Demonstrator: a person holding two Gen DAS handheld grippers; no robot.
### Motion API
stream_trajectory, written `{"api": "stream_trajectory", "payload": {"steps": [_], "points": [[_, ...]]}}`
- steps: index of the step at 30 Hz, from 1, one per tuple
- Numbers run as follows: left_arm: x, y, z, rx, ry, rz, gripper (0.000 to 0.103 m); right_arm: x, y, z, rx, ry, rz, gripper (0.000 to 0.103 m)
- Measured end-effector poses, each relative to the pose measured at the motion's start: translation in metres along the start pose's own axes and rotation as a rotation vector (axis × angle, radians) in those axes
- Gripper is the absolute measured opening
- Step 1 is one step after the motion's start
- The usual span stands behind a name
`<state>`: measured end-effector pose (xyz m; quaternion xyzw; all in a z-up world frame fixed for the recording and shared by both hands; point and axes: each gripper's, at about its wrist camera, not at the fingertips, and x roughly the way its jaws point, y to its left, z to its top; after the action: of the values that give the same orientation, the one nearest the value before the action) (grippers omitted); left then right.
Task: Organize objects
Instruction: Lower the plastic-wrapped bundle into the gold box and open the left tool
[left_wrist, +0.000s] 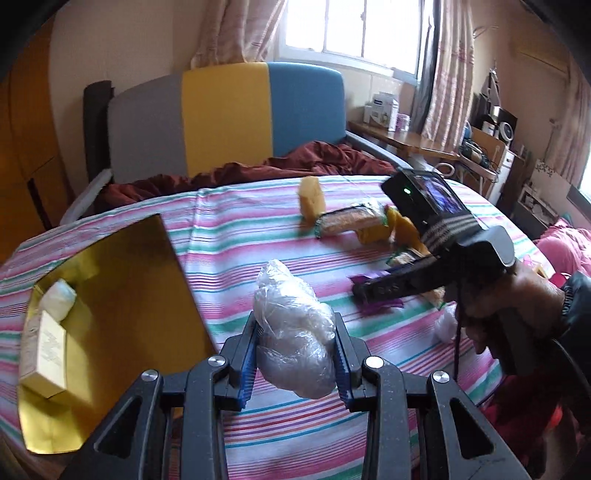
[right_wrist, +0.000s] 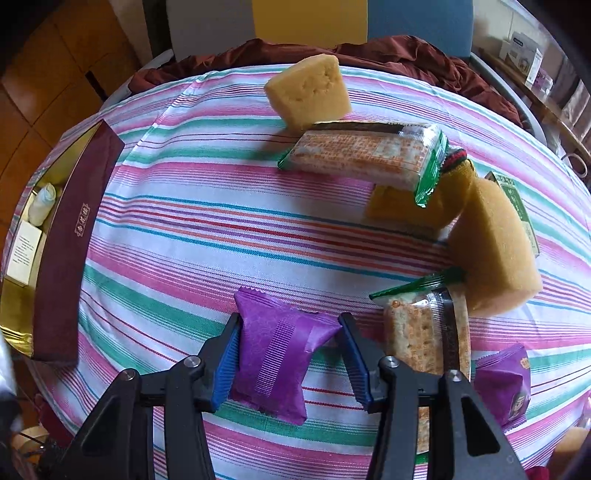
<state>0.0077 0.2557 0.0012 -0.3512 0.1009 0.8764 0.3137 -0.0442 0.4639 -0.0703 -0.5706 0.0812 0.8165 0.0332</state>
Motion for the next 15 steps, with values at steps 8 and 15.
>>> {"api": "stream_trajectory", "payload": {"steps": [8,15], "points": [[-0.020,0.065,-0.012,-0.126,-0.002,0.116,0.035,0.000,0.006,-0.001,-0.032,-0.014,-0.031,0.052],[-0.041,0.143,-0.031,-0.269,0.013,0.231,0.036,0.000,0.006,0.001,-0.042,-0.018,-0.043,0.052]]}}
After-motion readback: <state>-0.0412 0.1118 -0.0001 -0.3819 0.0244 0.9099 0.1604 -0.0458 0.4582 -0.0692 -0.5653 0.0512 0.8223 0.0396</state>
